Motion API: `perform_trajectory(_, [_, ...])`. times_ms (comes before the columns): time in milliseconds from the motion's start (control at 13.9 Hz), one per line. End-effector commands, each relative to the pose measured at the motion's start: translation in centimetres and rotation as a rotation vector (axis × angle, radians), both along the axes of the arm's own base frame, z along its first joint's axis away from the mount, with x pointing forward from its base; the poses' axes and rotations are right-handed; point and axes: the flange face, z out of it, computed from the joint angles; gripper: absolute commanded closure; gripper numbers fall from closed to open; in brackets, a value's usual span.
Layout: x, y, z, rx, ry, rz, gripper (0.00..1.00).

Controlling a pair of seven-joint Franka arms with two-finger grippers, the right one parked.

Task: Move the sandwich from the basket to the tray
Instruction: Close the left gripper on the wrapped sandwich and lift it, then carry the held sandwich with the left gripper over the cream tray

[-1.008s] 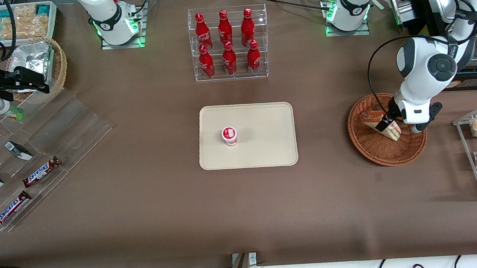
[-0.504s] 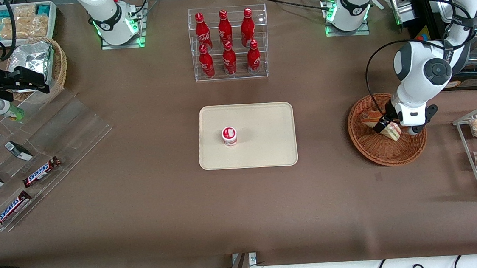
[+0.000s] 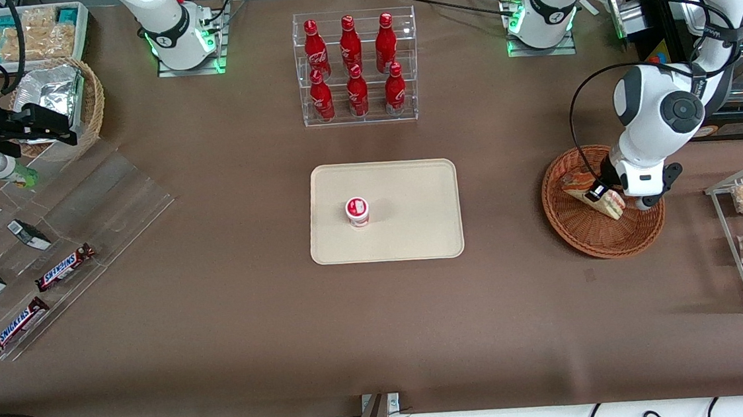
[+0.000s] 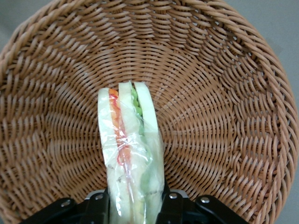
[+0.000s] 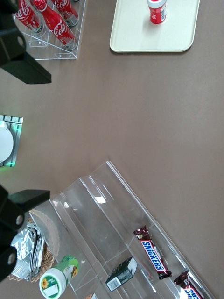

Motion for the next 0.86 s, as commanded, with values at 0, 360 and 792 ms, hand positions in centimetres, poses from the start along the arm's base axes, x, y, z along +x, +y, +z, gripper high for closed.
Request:
perform_trajectory(0, [1.6,0.3,5.1,0.043,0.044,-0.06,1.0])
perform_trajectory(360, [5.2,-2.2,14.7,0.037,0.149,-0.196,1.0])
perform_trajectory(792, [6.0,-11.4,20.9,-0.035,0.113,-0.46,1.0])
